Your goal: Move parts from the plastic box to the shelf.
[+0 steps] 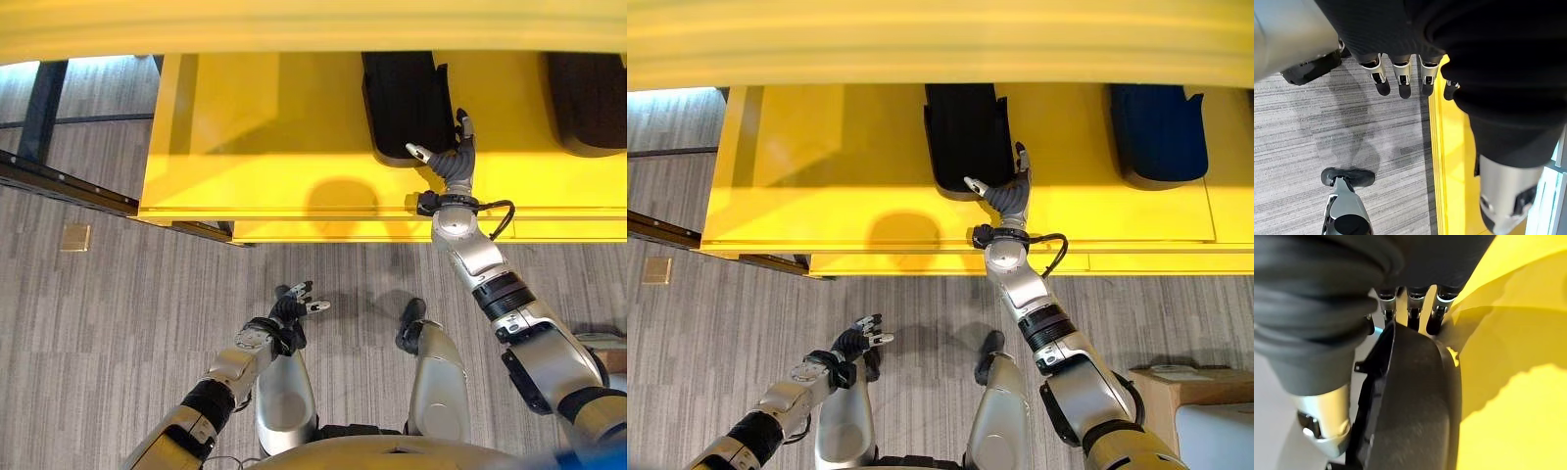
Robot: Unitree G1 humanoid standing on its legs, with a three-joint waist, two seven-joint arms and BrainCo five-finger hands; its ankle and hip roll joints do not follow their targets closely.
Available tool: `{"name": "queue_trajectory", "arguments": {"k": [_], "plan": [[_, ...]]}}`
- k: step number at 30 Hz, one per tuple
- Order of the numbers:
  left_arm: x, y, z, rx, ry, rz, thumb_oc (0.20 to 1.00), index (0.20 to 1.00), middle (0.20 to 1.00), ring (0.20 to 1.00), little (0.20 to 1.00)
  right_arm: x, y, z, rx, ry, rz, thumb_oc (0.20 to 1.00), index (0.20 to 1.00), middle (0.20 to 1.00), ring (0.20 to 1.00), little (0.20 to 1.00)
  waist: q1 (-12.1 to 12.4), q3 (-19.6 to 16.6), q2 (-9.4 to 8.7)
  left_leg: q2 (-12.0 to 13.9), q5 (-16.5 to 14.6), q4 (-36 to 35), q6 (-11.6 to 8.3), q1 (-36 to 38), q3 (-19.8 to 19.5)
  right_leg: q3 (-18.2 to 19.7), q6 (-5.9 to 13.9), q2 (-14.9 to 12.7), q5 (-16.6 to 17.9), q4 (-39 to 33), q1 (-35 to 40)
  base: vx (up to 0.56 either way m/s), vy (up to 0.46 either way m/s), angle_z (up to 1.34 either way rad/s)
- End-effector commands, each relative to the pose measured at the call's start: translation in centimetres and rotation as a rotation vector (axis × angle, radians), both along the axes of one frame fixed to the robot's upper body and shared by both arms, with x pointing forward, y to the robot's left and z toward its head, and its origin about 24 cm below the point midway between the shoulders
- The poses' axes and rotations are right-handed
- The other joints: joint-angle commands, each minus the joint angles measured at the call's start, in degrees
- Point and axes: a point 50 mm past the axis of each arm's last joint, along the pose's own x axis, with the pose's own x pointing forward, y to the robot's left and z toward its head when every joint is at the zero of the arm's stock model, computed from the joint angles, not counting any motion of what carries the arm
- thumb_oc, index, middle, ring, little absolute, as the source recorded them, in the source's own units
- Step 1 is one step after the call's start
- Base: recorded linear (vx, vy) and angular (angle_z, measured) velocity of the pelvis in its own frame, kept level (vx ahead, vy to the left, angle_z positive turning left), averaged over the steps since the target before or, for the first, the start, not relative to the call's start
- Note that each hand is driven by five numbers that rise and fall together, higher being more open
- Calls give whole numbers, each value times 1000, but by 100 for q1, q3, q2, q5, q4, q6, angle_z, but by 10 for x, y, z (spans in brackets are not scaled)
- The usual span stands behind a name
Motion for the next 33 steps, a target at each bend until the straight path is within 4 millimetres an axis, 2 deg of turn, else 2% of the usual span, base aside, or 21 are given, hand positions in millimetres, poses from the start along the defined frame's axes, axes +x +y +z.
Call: {"name": "queue_trajectory", "arguments": {"k": [1,3,7,12,20,26,33], "plan": [[-2,-20,7,-49,-40,-40,1000,1000,1000,1000,1000,-34,-21,-90,92,295,-81,1000,1000,1000,1000,1000,-1,363,199,46,-156,-62,109,319,126,79,319,-147,94,70,28,0,0,0],[-3,-19,7,-53,-41,-39,1000,1000,1000,1000,1000,-33,-18,-82,69,243,-70,1000,1000,1000,1000,1000,-15,363,196,44,-154,-67,111,338,131,84,317,-144,92,61,47,0,0,0],[-10,-17,3,-48,-41,-46,1000,1000,1000,1000,1000,-39,-15,-52,-11,65,-39,1000,1000,1000,1000,1000,-109,363,169,9,-133,-188,133,553,171,115,325,-90,134,-108,245,-3,-1,-2],[-19,-11,1,-56,-45,-24,1000,1000,1000,1000,1000,-54,-25,-41,-120,-3,-18,1000,1000,1000,1000,1000,-258,363,128,-12,-135,-357,123,881,211,169,354,-26,165,-398,587,-7,5,-7],[-31,11,-2,-44,-49,7,1000,1000,1000,1000,1000,-83,-51,-40,-276,-3,26,1000,1000,1000,1000,1000,-485,123,43,-39,-41,-792,79,1367,409,191,441,74,302,-986,1090,-15,-11,-10],[-37,30,-3,-6,-43,-2,1000,1000,1000,1000,1000,-98,-57,-55,-394,81,127,1000,1000,1000,1000,1000,-536,-179,-60,-99,130,-1286,35,1778,531,99,500,136,412,-1536,1618,-38,-42,-9],[-41,45,-5,33,-16,-44,1000,1000,1000,1000,1000,-105,-51,-74,-771,170,323,1000,1000,1000,1000,1000,-426,-524,-167,-120,249,-1620,-22,2114,549,-51,597,66,629,-2029,2069,-12,-45,-3]]}}
